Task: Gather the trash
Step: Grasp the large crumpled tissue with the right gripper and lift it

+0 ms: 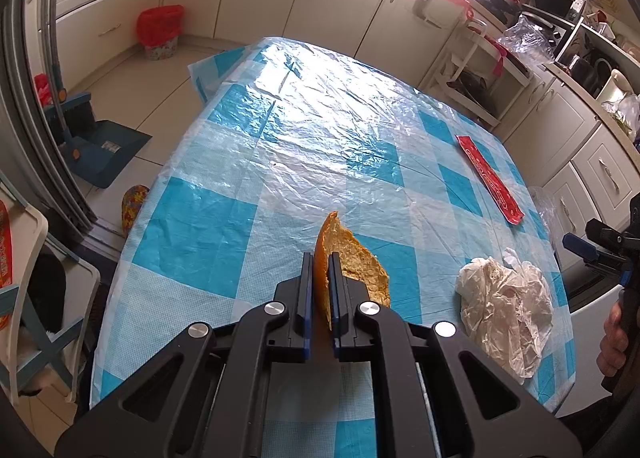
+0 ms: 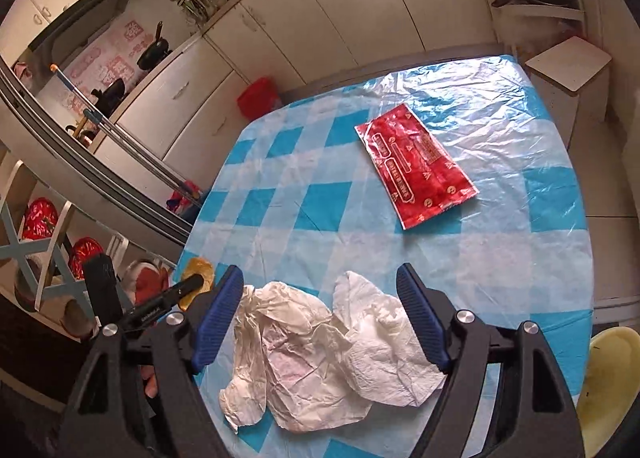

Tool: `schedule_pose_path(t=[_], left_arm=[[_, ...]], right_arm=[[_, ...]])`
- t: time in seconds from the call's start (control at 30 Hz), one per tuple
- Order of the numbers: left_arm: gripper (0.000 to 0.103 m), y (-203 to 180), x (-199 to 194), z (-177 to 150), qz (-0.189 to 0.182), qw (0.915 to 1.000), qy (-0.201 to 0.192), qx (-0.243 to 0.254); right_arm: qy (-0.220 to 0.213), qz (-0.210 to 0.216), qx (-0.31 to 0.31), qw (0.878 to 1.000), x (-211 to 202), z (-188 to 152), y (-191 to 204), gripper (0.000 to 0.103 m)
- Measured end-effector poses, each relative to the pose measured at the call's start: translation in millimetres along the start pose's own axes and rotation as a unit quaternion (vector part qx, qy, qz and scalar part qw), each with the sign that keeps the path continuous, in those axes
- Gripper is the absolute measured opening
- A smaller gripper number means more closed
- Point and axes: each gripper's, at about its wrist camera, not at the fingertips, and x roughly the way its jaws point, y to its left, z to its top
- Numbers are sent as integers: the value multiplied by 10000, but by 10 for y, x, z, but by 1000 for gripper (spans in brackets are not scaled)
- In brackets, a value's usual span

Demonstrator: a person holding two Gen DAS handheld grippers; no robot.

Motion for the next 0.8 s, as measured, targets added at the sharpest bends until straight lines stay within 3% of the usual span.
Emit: schedule_pose_path(t=[0.1, 0.17, 0.33, 0.47, 0.6, 0.7, 0.8], left_arm=[[6, 3, -1, -3, 5, 10000, -1, 6], [6, 3, -1, -3, 5, 10000, -1, 4], [6, 2, 0, -4, 5, 10000, -1, 7], [6, 1, 0, -4, 0, 10000, 0, 5], [6, -5, 0, -6, -3, 10000, 0, 0], [6, 5, -1, -12, 1, 10000, -3, 2], [6, 9, 1, -8, 6, 10000, -5, 7]], right_arm=[[69, 61, -404, 9991, -26, -76, 148, 76], [293, 37, -940, 9951, 66, -190, 368, 85], [704, -565, -2012, 9754, 507, -501, 791, 88], [710, -1055, -2529, 9591, 791, -684, 1014, 88], [586, -1176, -3167, 9394, 758, -757, 1213, 88], [499, -1140, -2615, 9572, 512, -546, 963, 88], [536, -538, -1736, 9819, 290, -398, 587, 84]])
